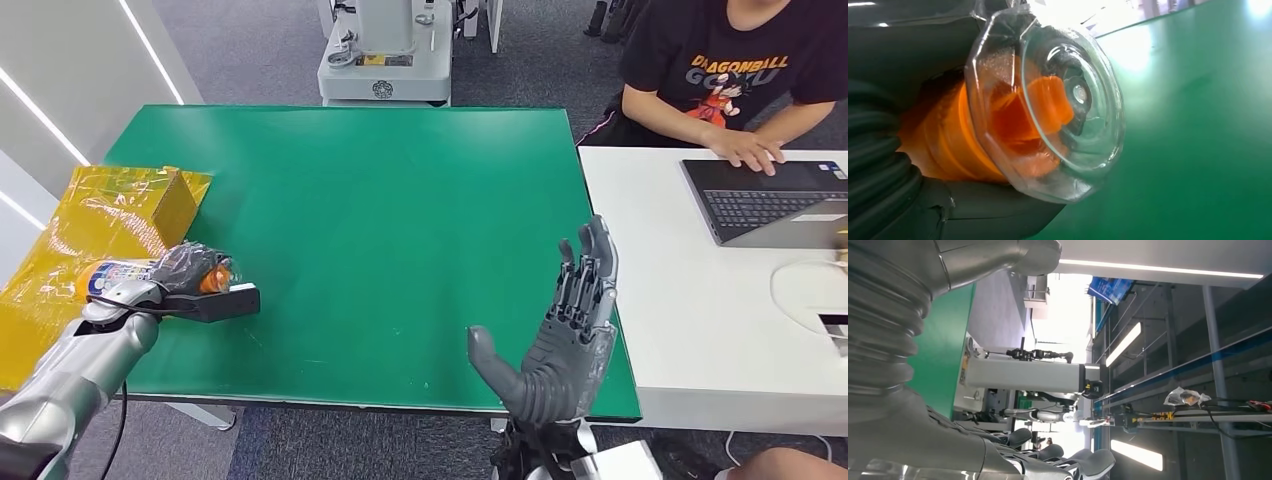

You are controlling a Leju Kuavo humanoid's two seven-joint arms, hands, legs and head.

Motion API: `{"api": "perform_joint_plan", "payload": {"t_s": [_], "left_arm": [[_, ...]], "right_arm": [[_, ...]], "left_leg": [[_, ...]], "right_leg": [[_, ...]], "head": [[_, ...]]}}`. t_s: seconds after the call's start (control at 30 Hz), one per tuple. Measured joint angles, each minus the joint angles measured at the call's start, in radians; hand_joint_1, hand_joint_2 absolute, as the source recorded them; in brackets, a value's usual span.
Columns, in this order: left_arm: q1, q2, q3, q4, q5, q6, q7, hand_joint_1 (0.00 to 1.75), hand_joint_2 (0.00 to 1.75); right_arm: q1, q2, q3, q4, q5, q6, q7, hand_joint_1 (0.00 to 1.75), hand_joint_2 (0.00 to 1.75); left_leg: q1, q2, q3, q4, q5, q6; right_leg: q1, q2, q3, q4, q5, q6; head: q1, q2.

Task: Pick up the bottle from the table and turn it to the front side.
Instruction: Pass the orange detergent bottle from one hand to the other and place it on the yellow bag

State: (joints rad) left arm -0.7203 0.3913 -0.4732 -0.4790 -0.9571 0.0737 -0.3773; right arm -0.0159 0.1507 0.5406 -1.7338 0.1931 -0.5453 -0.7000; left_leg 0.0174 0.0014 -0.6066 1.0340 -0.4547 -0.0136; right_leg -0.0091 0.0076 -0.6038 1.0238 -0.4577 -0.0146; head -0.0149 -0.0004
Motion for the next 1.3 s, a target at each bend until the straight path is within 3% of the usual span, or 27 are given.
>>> {"api": "perform_joint_plan", "payload": {"t_s": [0.2,0.37,0.5,0.8,1.3], "left_arm": [[-0.001,-0.005,-0.037,0.037,-0.046,0.042,0.019,1.75,1.75],[0.01,-0.015,-0.047,0.055,-0.065,0.147,0.026,1.69,1.75],[0.028,-0.022,-0.047,0.062,-0.07,0.212,0.024,0.0,1.75],[0.027,-0.042,-0.047,0.074,-0.122,0.225,0.092,0.0,1.75],[0.015,-0.052,-0.045,0.081,-0.137,0.227,0.097,0.0,1.75]], "right_arm": [[0.0,0.0,0.001,0.001,-0.005,0.008,0.0,0.0,1.75],[0.001,0.0,0.006,0.007,-0.003,-0.001,0.0,0.0,1.75],[-0.001,0.0,0.017,0.01,-0.006,-0.043,0.0,0.0,1.75],[-0.014,-0.008,0.041,0.016,-0.016,-0.107,0.0,0.0,1.75],[-0.018,-0.011,0.048,0.02,-0.006,-0.118,0.0,0.0,1.75]], "left_leg": [[0.0,0.0,0.001,0.0,0.0,0.0],[0.0,0.0,0.0,0.0,0.0,0.0],[0.0,-0.001,0.0,0.0,0.0,0.0],[0.0,-0.001,0.0,0.0,0.0,0.0],[0.0,-0.001,0.0,0.0,0.0,0.0]], "right_leg": [[0.0,0.0,0.0,0.0,0.0,0.0],[0.0,0.0,0.0,0.001,0.0,0.0],[0.0,-0.001,0.0,0.0,0.0,0.0],[0.0,-0.001,0.001,0.0,0.0,0.0],[0.0,-0.001,0.001,0.0,0.0,0.0]], "head": [[0.0,0.0],[0.0,0.0],[0.0,0.0],[0.0,0.0],[0.0,0.0]]}}
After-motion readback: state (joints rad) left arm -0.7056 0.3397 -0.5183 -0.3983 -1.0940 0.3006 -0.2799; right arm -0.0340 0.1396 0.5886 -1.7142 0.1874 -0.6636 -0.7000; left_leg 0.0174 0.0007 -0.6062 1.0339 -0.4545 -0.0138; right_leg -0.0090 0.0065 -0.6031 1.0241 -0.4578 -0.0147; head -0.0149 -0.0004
